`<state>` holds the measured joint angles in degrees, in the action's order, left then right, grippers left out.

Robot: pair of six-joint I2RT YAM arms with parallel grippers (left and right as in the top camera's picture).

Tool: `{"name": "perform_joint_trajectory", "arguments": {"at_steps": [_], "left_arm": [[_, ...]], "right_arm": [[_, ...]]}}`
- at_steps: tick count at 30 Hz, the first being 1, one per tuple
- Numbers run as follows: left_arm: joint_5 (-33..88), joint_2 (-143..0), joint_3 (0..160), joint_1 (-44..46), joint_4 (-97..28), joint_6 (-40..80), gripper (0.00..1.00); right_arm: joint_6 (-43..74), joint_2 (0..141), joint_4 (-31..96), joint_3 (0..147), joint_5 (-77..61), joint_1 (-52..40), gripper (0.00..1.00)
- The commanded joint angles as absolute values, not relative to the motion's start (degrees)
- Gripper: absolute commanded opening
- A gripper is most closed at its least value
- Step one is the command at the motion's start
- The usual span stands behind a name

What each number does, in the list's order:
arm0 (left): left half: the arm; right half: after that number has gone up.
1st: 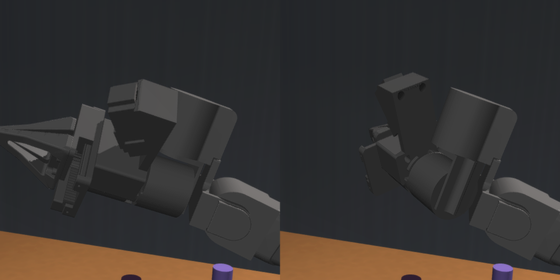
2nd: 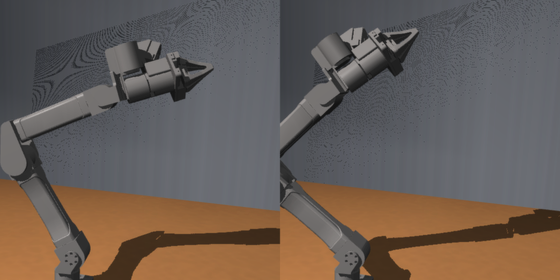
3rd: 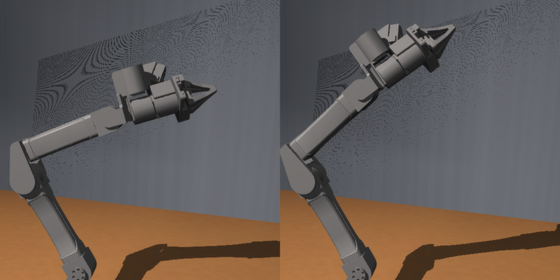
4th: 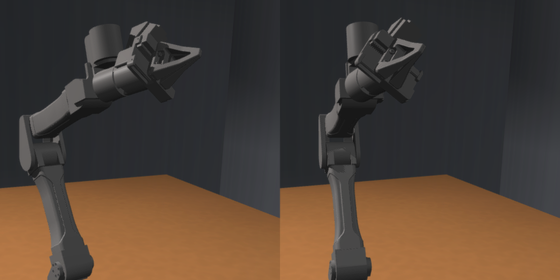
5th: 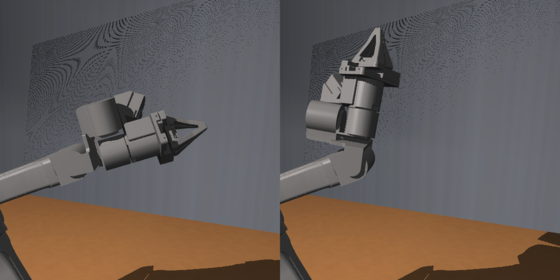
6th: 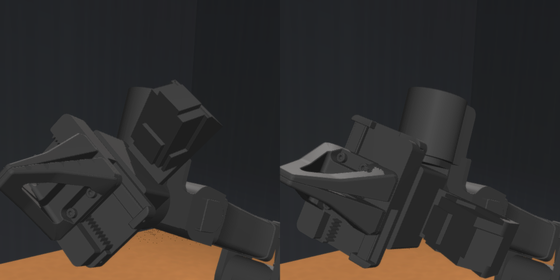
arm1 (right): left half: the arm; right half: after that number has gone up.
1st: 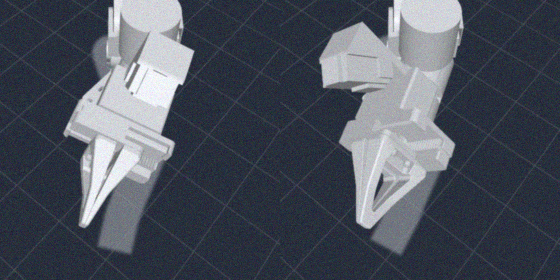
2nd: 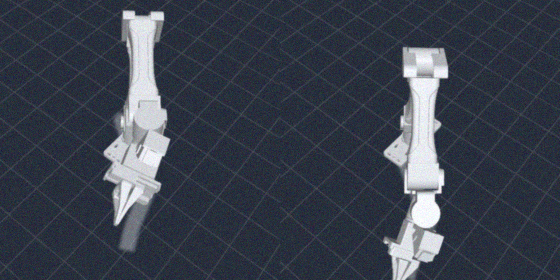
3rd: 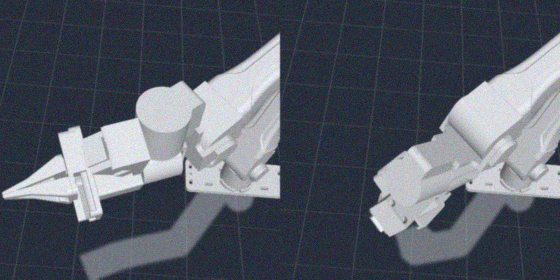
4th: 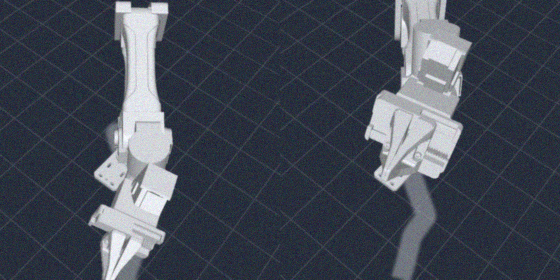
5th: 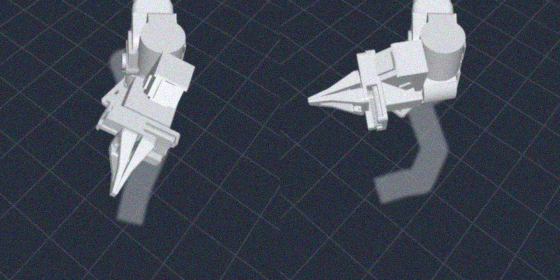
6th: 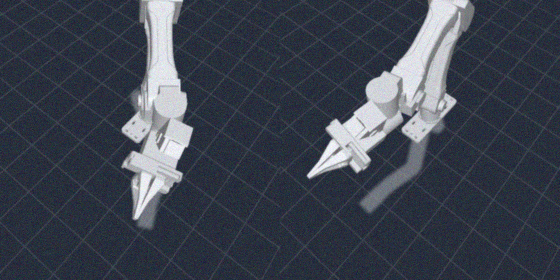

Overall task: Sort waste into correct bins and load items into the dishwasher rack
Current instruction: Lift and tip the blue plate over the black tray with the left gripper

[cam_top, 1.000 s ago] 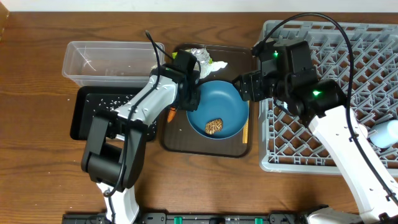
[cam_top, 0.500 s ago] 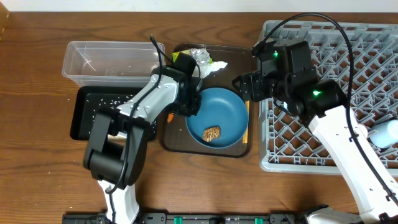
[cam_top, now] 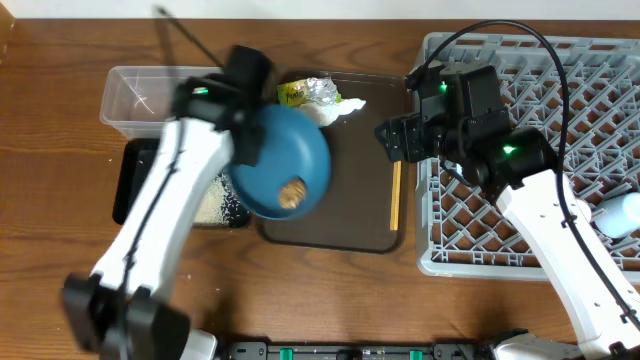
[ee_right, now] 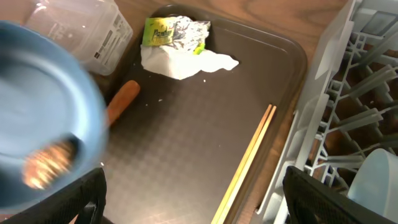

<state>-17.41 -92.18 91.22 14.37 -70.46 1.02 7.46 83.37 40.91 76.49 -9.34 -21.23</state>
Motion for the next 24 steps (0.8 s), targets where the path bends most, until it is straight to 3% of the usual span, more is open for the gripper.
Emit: {"name": "perform_joint_trajectory", "arguments": {"at_steps": [1, 7, 18, 24], "left_arm": [[-29.82, -88.27, 92.29, 11.68, -72.88, 5.67, 0.06], [-46.02, -87.02, 91.70, 10.28, -82.54, 18.74, 0.06], [-57.56, -92.64, 86.24, 17.21, -83.96, 26.04, 0.06], [-67.37, -97.51, 86.24, 20.40, -91.37, 32.14, 0.06]], "right_arm": [[8.05, 83.15, 40.88, 76.93, -8.25, -21.28, 0.84], [8.05, 83.15, 40.71, 76.93, -5.78, -21.28, 0.84], [8.08, 83.15, 39.62, 76.93, -5.80, -21.30, 0.83], [8.08, 83.15, 39.62, 76.93, -5.80, -21.30, 0.83]]}}
